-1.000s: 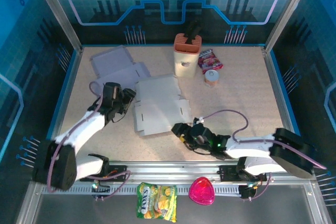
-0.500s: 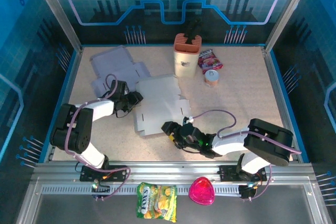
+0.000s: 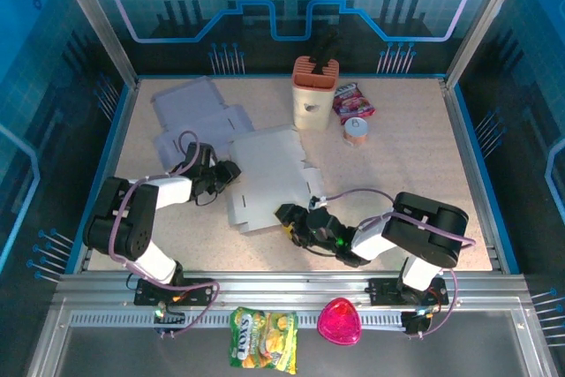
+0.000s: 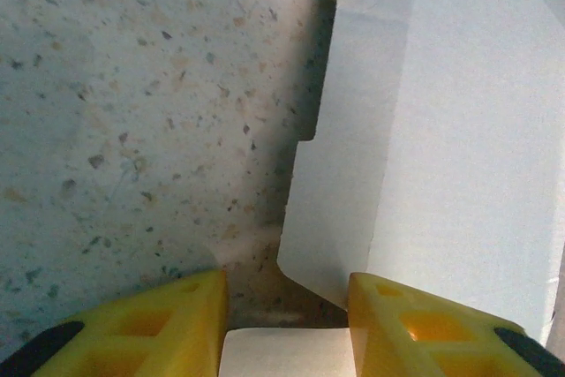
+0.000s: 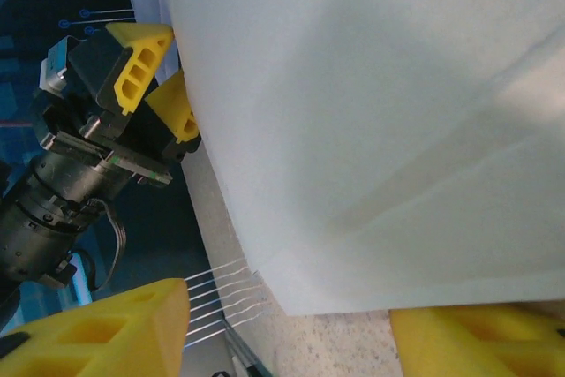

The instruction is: Fold the paper box

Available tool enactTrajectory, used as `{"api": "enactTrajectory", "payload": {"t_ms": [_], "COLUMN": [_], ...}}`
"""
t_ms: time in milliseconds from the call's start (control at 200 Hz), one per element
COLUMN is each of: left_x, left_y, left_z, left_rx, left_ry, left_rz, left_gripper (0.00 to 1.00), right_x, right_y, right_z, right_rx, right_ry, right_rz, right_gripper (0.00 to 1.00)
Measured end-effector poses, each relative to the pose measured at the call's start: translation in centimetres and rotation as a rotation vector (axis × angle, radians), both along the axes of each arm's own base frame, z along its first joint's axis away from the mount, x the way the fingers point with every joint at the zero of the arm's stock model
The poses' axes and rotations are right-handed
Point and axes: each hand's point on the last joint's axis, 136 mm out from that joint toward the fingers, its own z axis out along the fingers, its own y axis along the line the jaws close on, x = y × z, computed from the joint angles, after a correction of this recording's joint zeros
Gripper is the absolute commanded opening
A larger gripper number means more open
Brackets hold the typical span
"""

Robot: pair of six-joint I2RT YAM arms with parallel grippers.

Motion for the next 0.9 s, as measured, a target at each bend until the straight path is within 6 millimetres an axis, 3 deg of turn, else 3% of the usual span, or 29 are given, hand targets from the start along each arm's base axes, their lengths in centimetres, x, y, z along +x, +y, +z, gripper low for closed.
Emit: {"api": "enactTrajectory", "payload": {"t_ms": [165, 385, 505, 645, 740, 900], "left_x": [-0.4, -0.3, -0.2, -0.5, -1.0, -2.1], "left_y": [-0.3, -0.2, 0.0, 0.5, 0.2, -0.6], "left_z": [0.0, -0.1, -0.1, 0.3, 1.4, 6.6], "left_rx": [0.002, 0.006, 0.015, 0.037, 0.04, 0.065], "left_ry": [-0.018, -0.023, -0.028, -0.038, -0.054, -0.185], "left_rz": [-0.004, 0.0, 0.008, 0.023, 0.008, -0.03], "left_gripper": [0.39, 0.37, 0.38, 0.42, 0.54, 0.73], "right_x": [0.7, 1.4, 1.6, 2.0, 2.0, 2.2], "right_y": [-1.3, -1.4, -1.5, -1.4, -1.3, -1.2], "right_z": [-0.4, 0.3, 0.3, 1.0, 2.1, 7.2], "right_rx": [-0.03, -0.004, 0.002, 0.026, 0.047, 0.107], "right_ry": [-0.032, -0.087, -0.097, -0.119, -0.138, -0.216], "right_rz": [-0.029, -0.038, -0.048, -0.058, -0.058, -0.055], "right_gripper": [0.39, 0.25, 0.0, 0.0, 0.0, 0.0]}}
